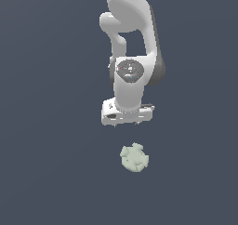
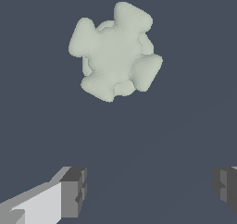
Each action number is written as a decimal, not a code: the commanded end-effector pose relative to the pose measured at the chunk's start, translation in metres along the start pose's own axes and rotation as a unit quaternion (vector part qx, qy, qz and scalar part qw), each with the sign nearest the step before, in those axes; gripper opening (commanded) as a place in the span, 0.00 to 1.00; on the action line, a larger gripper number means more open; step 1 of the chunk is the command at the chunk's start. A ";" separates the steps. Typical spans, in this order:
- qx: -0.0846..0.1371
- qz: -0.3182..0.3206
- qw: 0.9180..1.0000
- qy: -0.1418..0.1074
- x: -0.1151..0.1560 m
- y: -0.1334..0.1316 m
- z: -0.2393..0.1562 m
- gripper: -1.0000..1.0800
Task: Pick up the object and move it to a goal position.
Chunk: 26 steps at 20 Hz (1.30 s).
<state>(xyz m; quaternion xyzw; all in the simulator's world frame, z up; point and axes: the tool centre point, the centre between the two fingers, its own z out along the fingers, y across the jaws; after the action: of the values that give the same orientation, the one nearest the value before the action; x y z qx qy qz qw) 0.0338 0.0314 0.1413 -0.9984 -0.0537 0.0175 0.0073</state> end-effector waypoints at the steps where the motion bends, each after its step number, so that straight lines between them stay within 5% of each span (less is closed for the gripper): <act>1: -0.001 -0.014 1.000 0.001 0.013 -0.002 0.004 0.96; 15: -0.007 -0.098 0.995 0.010 0.084 -0.017 0.035 0.96; 26: -0.010 -0.138 0.990 0.015 0.112 -0.024 0.054 0.96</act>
<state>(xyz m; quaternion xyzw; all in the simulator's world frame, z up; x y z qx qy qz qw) 0.1376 0.0668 0.0854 -0.9824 -0.1869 0.0017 0.0008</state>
